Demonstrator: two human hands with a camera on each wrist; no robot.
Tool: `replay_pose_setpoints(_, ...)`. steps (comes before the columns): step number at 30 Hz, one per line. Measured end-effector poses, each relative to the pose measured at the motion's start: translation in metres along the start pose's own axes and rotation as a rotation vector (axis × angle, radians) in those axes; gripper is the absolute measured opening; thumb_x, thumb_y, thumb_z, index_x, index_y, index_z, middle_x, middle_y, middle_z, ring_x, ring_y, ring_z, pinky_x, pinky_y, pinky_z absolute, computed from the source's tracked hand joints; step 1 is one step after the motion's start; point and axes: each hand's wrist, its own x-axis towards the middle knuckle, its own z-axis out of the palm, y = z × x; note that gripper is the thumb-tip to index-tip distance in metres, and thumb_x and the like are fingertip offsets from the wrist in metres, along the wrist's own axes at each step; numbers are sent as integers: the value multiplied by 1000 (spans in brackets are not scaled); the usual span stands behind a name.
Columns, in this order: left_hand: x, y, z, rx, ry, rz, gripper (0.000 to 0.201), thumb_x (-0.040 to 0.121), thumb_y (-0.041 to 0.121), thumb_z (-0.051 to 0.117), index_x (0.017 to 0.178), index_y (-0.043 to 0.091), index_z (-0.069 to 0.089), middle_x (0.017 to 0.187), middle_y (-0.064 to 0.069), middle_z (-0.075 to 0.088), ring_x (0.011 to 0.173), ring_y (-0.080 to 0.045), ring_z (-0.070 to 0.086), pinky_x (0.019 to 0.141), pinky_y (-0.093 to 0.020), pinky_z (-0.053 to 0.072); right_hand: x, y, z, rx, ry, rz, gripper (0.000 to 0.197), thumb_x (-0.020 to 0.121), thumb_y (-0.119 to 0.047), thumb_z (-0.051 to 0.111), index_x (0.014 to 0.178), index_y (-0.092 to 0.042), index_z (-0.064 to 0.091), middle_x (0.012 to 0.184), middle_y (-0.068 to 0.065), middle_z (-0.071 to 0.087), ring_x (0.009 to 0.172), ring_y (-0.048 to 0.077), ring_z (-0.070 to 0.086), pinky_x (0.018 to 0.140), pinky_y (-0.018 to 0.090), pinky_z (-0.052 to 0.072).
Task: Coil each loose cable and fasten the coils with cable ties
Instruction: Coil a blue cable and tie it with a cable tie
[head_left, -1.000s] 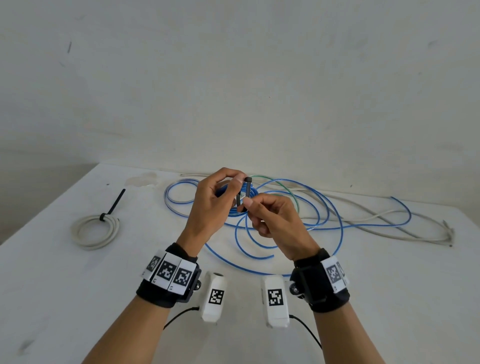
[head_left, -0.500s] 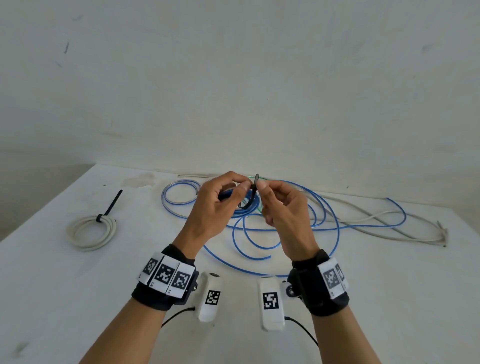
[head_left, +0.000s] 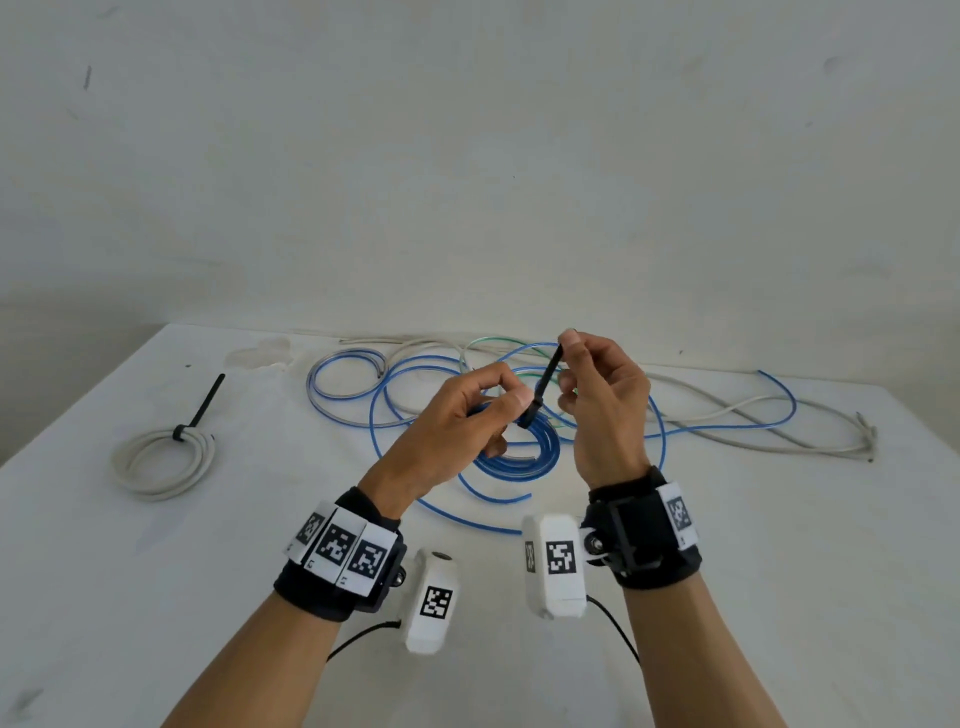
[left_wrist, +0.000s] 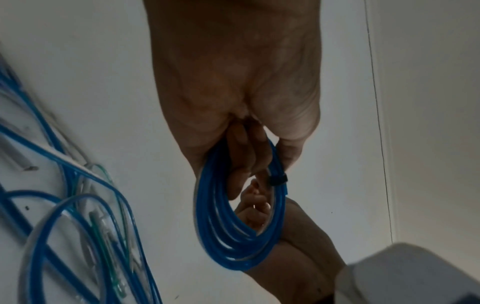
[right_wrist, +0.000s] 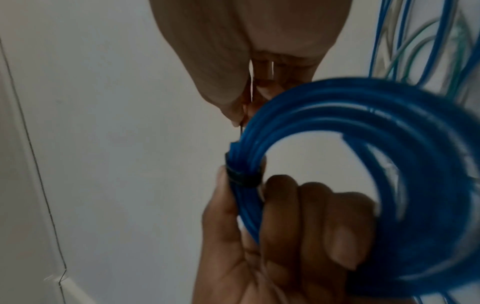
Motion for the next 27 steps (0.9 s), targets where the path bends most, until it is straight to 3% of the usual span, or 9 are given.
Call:
replay_pose_setpoints(3, -1, 0, 3, -63, 2, -57, 21, 106, 16, 48, 97, 2, 61, 55, 12, 37, 50, -10, 26, 56, -25, 38, 0, -2, 0, 11, -35, -1, 14, 102, -19, 61, 98, -6, 63, 81, 4, 70, 49, 10, 46, 48, 20, 37)
replay_pose_setpoints(5, -2, 0, 5, -73, 6, -53, 23, 105, 18, 50, 89, 7, 62, 54, 9, 35, 50, -11, 25, 56, -26, 37, 0, 0, 1, 5, -37, 3, 15, 102, -18, 60, 98, -4, 62, 75, 5, 71, 48, 11, 46, 48, 20, 39)
replay_pose_setpoints(8, 0, -1, 11, -85, 52, -55, 31, 99, 34, 60, 76, 14, 63, 65, -22, 47, 49, -14, 25, 54, -29, 34, -3, 5, 3, 18, -18, -15, 13, 102, -13, 59, 94, -3, 60, 68, 3, 69, 48, 11, 46, 48, 20, 40)
replay_pose_setpoints(10, 1, -3, 14, -102, 122, -87, 35, 89, 46, 66, 72, 16, 65, 77, -29, 54, 48, -13, 27, 53, -29, 34, -3, 4, 4, 5, -28, -27, 14, 103, -14, 57, 95, -3, 59, 70, 3, 69, 50, 12, 48, 49, 21, 40)
replay_pose_setpoints(15, 2, -6, 13, -144, 221, -97, 28, 95, 28, 65, 76, 8, 62, 53, 11, 49, 45, -8, 32, 54, -27, 33, -1, -5, -2, 25, -273, 162, 29, 109, -28, 46, 105, -5, 63, 76, 3, 66, 56, 11, 48, 50, 20, 38)
replay_pose_setpoints(18, 0, -4, 17, -124, 218, -77, 27, 96, 28, 63, 80, 6, 62, 50, 13, 49, 45, -7, 36, 55, -27, 35, -2, -8, -4, 6, -423, 198, 35, 110, -28, 41, 104, -5, 67, 74, 5, 54, 56, 9, 40, 45, 15, 35)
replay_pose_setpoints(21, 0, -2, 20, -113, 225, -71, 37, 88, 40, 68, 79, 4, 63, 50, 12, 49, 46, -8, 33, 56, -30, 35, -4, -8, -2, -40, -419, 110, 34, 111, -25, 40, 95, -5, 62, 71, 8, 44, 52, 8, 35, 44, 13, 35)
replay_pose_setpoints(24, 2, -3, 22, -125, 232, -85, 39, 91, 33, 70, 81, -4, 60, 52, 10, 51, 49, -12, 29, 56, -33, 31, -6, -8, 0, -97, -376, 27, 33, 110, -24, 41, 90, -7, 61, 67, 2, 49, 53, 10, 37, 48, 17, 38)
replay_pose_setpoints(27, 2, -5, 21, -133, 221, -132, 28, 94, 26, 68, 78, 3, 61, 52, 12, 50, 47, -9, 30, 57, -32, 31, -6, -5, 0, -104, -333, -3, 32, 110, -23, 44, 91, -4, 61, 68, 1, 55, 58, 16, 39, 51, 22, 42)
